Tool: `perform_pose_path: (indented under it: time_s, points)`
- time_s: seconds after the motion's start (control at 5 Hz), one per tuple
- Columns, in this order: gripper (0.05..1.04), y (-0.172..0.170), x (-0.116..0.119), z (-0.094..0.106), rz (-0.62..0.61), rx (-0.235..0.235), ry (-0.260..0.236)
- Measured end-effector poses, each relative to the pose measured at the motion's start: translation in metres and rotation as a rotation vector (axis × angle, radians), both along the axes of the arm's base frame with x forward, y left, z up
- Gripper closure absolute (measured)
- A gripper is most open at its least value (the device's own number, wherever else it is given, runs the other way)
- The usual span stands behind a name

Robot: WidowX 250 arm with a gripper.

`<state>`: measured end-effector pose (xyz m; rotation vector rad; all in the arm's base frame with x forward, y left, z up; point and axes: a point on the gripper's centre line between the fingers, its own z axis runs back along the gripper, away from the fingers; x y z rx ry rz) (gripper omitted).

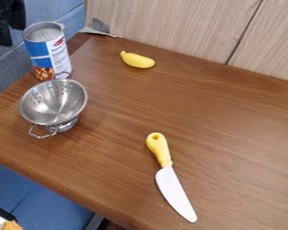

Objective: Move the can to the center of the table

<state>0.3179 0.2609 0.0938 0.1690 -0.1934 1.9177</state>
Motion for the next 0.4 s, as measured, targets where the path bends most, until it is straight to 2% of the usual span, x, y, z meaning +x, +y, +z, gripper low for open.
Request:
perform_pose_path:
  time_s: [0.4]
  points:
    - [0.083, -0.022, 0.005, -0.012, -0.004, -0.052, 0.008]
